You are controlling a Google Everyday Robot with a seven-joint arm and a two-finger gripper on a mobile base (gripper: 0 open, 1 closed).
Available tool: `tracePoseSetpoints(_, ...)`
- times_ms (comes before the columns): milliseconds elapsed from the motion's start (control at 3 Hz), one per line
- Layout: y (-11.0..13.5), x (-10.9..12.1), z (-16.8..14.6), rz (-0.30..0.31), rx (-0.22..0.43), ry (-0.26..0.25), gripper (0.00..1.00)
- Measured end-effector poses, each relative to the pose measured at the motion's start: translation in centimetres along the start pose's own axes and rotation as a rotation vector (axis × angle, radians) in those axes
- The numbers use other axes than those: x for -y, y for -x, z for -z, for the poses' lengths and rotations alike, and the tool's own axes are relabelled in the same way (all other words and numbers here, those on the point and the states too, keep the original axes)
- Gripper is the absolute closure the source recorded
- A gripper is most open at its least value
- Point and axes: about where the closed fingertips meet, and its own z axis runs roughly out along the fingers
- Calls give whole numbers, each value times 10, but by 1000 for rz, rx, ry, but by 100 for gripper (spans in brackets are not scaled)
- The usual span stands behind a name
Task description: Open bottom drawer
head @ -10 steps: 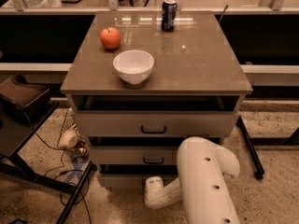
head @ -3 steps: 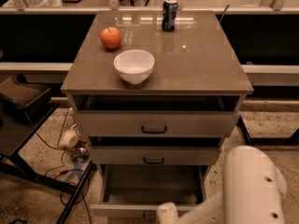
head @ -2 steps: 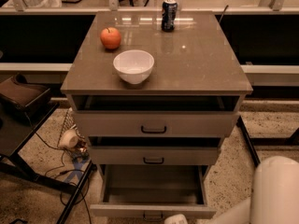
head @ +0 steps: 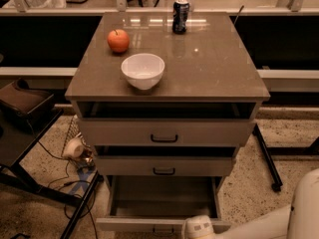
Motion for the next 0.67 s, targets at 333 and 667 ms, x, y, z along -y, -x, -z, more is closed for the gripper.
tracePoseSetpoints(333,10,54,-9,59,8,-65,100)
tracePoseSetpoints(667,24,101,-29,114,-3,-97,100)
